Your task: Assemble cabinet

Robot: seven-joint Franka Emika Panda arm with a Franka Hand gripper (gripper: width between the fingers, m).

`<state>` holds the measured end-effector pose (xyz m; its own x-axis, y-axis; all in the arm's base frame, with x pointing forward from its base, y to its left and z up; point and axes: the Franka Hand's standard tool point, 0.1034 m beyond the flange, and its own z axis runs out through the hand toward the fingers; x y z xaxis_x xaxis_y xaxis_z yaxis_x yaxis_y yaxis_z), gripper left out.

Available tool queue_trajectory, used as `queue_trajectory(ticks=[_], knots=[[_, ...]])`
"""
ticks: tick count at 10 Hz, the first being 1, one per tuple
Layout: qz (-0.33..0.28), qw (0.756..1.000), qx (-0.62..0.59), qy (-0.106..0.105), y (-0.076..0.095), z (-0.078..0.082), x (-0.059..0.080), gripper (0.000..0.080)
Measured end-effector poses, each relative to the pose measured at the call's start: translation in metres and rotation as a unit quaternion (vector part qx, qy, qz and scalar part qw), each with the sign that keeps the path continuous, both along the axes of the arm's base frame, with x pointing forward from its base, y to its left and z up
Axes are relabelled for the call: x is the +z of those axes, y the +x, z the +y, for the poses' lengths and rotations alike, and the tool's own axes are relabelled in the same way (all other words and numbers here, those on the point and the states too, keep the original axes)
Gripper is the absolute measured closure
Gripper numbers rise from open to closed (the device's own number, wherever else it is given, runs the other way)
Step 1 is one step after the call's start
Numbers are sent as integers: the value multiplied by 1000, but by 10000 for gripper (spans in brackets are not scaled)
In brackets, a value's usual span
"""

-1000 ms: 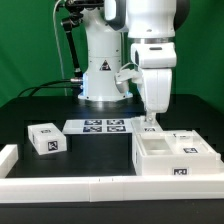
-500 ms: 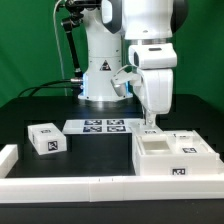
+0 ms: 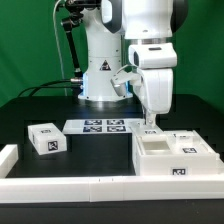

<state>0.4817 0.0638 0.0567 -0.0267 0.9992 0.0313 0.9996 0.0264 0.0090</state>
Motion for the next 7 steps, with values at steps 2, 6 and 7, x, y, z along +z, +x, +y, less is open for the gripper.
queue_trajectory(ticks=[2, 6, 7], knots=[[0, 1000, 0, 0, 0, 0, 0, 729], [-7, 1000, -8, 2, 13, 1, 3, 729], [-12, 1000, -15, 5, 18, 3, 3, 729]])
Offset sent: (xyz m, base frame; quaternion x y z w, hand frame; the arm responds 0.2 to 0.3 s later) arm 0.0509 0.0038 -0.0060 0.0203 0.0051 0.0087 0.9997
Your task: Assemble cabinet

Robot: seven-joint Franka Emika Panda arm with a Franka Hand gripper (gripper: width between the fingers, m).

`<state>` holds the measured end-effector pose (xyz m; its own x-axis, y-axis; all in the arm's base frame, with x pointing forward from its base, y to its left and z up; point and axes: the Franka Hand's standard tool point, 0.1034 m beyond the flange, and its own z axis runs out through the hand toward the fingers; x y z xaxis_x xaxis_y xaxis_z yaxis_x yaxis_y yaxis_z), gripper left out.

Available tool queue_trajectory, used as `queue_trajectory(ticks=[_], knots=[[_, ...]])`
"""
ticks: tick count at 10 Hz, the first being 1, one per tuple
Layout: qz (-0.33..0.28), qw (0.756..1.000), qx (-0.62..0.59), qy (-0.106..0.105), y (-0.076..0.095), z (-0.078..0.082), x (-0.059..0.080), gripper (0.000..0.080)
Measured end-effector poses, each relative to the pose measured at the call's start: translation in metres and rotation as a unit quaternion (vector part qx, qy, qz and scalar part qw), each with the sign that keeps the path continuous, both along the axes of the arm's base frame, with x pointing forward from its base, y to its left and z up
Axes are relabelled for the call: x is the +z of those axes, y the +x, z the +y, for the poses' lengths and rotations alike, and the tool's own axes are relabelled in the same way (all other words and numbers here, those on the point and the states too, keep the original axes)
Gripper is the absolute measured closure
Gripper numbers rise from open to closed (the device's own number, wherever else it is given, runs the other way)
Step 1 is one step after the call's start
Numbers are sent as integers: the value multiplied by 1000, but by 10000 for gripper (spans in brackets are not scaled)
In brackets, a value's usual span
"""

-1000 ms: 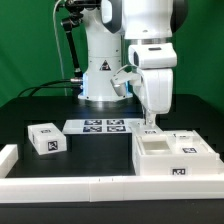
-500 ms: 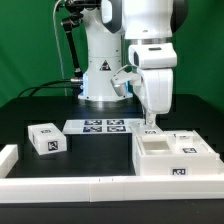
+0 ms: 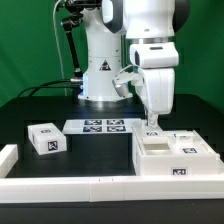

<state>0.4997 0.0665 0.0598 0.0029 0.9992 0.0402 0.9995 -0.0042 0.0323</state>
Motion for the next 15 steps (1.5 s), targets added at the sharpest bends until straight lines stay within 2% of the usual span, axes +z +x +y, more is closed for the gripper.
queue_trajectory(ticks=[3, 10, 15], knots=[[-6, 1000, -4, 3, 10, 1, 1, 729], [-29, 999, -17, 15, 80, -1, 1, 727], [-3, 1000, -12, 6, 79, -1, 1, 726]])
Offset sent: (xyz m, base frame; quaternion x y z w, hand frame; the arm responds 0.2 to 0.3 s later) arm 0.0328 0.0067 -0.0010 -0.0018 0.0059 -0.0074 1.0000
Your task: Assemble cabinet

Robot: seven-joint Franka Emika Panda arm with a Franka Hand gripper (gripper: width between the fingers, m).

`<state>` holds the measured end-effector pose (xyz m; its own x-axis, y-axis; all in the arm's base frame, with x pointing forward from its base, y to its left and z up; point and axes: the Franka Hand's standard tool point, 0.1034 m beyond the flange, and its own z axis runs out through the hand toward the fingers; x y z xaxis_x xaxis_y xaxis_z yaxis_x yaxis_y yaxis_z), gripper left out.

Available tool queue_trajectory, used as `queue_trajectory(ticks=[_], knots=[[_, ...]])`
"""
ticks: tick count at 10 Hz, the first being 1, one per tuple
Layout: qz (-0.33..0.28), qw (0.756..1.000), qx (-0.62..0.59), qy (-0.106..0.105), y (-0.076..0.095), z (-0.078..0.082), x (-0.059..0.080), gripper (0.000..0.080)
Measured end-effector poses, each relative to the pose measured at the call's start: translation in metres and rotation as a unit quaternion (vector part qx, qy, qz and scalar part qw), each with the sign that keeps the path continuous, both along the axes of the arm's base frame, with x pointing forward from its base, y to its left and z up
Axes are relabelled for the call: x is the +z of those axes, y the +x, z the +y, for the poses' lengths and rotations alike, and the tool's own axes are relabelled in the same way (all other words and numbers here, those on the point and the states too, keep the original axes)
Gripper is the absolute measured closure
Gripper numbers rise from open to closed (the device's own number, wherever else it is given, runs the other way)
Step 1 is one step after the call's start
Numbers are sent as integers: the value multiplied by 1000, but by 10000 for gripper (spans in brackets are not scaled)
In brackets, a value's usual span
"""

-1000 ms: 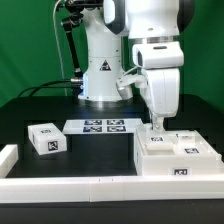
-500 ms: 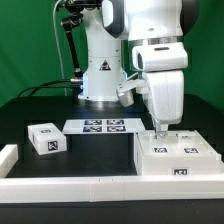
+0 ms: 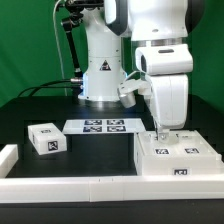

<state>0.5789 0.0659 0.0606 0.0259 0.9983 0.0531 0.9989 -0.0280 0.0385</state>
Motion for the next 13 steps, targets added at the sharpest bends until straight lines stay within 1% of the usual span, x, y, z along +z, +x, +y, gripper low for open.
queue_trajectory(ticks=[1, 3, 4, 5, 6, 7, 8, 10, 12, 13], knots=[[1, 1000, 2, -1, -2, -1, 1, 726], [0, 1000, 24, -5, -6, -8, 6, 355], [1, 999, 40, -8, -10, -12, 7, 355], [2, 998, 57, -10, -16, -16, 8, 219], [3, 998, 69, -13, -25, -18, 10, 219], [-1, 997, 72, -17, -37, -20, 16, 51], [-9, 997, 72, -21, -50, -20, 23, 14], [-28, 998, 44, -20, -72, -17, 31, 3], [-38, 999, -7, -14, -87, -14, 32, 3], [-35, 999, -15, -13, -90, -13, 30, 3]])
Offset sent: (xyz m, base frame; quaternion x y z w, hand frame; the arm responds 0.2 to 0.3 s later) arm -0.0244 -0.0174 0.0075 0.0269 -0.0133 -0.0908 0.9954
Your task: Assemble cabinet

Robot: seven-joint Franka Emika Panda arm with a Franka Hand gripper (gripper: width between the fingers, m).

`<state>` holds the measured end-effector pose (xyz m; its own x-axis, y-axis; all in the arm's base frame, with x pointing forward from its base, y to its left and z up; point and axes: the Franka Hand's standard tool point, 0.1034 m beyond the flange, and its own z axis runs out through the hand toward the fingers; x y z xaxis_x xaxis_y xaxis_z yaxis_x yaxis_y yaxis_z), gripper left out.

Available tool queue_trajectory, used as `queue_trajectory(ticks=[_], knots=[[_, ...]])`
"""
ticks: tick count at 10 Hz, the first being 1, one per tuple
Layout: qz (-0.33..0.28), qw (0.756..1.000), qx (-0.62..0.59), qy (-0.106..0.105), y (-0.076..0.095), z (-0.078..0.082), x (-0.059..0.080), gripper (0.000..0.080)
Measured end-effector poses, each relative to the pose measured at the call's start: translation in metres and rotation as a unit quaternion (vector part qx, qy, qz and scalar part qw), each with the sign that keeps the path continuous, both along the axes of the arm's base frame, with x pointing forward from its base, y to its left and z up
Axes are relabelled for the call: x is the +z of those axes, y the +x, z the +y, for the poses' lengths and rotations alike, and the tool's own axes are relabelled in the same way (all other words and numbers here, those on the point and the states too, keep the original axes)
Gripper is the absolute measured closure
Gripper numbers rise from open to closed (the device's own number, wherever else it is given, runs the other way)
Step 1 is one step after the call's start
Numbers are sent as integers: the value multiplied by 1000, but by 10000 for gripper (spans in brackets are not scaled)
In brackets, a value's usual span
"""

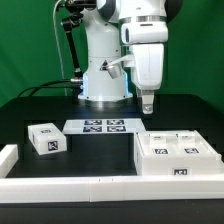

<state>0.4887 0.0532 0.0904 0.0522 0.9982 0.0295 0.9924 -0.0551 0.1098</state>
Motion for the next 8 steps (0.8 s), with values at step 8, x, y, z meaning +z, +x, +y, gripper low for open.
queue_trajectory(ticks=[8], knots=[[-9, 995, -99, 18, -3, 1, -1, 3]])
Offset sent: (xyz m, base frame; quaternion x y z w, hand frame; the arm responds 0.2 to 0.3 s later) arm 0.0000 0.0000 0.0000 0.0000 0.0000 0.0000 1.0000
